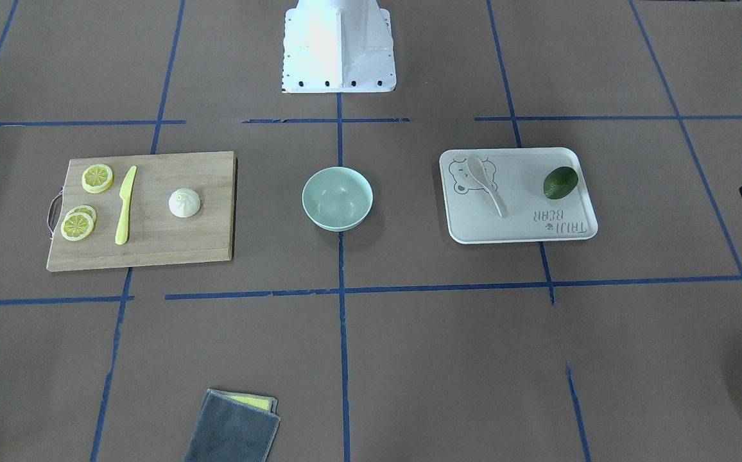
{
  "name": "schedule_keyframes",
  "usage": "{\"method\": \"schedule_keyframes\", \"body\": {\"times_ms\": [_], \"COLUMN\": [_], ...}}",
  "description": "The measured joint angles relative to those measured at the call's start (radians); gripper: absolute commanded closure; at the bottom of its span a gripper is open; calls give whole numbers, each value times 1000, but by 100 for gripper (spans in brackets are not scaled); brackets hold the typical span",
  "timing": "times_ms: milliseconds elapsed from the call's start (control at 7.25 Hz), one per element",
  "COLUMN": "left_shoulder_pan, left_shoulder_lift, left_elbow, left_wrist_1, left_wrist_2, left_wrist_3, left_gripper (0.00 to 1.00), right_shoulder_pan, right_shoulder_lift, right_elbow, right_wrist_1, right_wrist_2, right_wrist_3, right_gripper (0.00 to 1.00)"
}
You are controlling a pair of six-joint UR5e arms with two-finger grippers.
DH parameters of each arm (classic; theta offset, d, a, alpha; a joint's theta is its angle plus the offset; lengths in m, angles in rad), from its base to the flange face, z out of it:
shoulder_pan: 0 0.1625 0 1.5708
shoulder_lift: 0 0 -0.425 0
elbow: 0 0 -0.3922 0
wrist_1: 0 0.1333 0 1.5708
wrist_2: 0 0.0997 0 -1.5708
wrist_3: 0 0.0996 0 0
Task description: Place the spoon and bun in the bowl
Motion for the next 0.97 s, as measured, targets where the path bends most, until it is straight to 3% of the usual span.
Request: {"method": "schedule_keyframes", "body": {"times_ms": [552, 966], "left_shoulder_pan": [311, 546], "left_shoulder_lift": [-28, -85], "left_elbow": [-127, -123], "left_wrist_1": [-54, -95], "left_wrist_2": [139, 308], "left_wrist_3": [-543, -881], "left_gripper": [0, 0], "right_shoulder_pan": [-91, -204], "right_shoulder_lift": [12, 22], "right_elbow": [65, 101], "right_wrist_1": [48, 220], "right_wrist_2": [27, 5], "right_wrist_3": [214, 508], "right_gripper": [0, 0]}}
